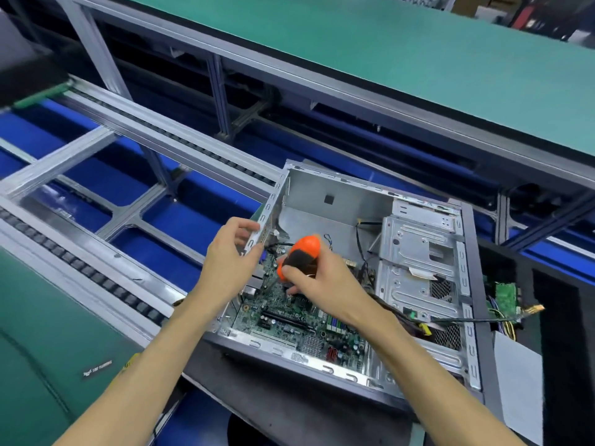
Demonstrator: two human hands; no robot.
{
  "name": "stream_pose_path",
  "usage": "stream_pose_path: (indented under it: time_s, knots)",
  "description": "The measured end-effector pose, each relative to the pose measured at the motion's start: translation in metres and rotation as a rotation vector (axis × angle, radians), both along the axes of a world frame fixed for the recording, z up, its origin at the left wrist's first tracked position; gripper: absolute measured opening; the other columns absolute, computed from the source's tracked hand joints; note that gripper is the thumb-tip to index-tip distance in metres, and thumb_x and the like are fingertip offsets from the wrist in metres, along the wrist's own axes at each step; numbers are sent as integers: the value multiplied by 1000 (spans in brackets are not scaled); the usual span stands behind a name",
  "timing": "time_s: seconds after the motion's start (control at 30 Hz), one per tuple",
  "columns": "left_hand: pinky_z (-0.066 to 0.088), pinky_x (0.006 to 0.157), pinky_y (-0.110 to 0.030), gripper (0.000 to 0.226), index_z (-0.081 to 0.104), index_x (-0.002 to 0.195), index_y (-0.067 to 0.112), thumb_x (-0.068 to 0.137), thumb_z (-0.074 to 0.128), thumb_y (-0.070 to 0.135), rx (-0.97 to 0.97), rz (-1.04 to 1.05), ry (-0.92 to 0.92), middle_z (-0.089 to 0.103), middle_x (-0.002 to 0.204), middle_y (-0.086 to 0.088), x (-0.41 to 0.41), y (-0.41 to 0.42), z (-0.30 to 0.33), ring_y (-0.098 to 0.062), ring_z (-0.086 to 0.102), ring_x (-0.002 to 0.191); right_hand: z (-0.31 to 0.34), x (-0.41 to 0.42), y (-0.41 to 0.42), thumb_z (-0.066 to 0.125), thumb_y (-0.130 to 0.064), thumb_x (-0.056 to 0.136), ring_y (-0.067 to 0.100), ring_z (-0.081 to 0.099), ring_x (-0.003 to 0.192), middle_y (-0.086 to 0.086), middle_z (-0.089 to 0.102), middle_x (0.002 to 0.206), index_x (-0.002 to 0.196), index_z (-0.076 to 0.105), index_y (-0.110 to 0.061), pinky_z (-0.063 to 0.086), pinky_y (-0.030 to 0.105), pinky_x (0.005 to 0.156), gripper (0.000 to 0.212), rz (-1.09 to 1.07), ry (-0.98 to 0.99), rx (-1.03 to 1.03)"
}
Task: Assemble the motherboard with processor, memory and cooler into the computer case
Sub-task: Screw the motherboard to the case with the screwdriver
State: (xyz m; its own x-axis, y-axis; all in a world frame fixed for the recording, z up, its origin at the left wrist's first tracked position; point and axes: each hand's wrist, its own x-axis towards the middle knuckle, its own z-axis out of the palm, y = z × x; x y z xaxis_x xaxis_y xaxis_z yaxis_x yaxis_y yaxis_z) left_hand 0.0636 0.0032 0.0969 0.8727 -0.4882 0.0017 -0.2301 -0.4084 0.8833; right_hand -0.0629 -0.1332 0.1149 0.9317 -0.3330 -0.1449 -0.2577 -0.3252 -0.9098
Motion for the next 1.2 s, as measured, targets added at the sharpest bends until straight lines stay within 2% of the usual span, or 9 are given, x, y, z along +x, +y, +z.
stream_pose_path:
  time_s: [0.1,0.27,0.37,0.5,0.63,0.7,0.87,1.0,1.2]
  knots:
    - [41,68,-4,24,60,108,30,91,69,15,-12,3,5,57,100,16,1,1,-1,9,52,92,-3,5,3,65,-49,83,24,73,79,3,72,93,95,47,-36,56,51,78,24,59,12,-73]
    - [39,70,1,23,61,105,31,90,70,15,-65,-1,53,59,100,16,2,2,-2,11,54,90,-8,11,6,68,-38,89,11,63,73,-5,68,81,94,44,-30,54,39,76,25,164,13,-168]
    - [40,70,-1,24,61,105,32,90,70,16,-65,-5,58,59,102,15,2,2,-2,9,54,93,-9,12,6,65,-43,87,17,63,73,-1,69,81,93,44,-32,54,43,76,24,160,6,-157]
    - [42,72,-10,25,60,105,34,90,70,17,-55,-1,53,59,102,14,3,2,-2,5,54,93,-12,11,6,61,-51,80,19,70,76,0,72,82,94,45,-36,57,49,78,27,133,7,-113]
    - [41,73,-11,24,60,105,34,90,70,18,-53,-3,47,58,103,12,2,3,-2,5,53,93,-15,11,1,63,-50,79,23,73,77,2,73,87,91,46,-43,58,51,77,22,78,-13,-65]
    - [41,74,-13,24,60,106,33,90,69,17,-51,-3,49,58,103,12,2,3,-2,6,53,92,-17,11,-1,64,-51,78,23,74,79,2,74,89,94,48,-42,58,51,79,23,55,-12,-43]
    - [40,72,-12,24,60,106,33,90,69,17,-45,6,62,58,103,13,2,2,-1,7,53,93,-21,12,5,64,-50,80,19,73,75,1,73,84,91,47,-46,58,50,77,21,84,-17,-69]
    - [40,74,-14,24,60,107,33,90,70,18,-42,3,60,59,104,14,2,2,-1,6,53,94,-25,14,13,63,-48,82,12,66,70,-3,70,82,93,45,-39,56,46,75,23,124,-5,-116]
    - [42,75,-16,26,60,107,33,90,70,17,-33,2,50,60,104,12,3,2,-3,2,54,93,-26,15,17,63,-45,86,16,63,71,0,68,81,100,45,-28,54,45,74,28,160,9,-114]
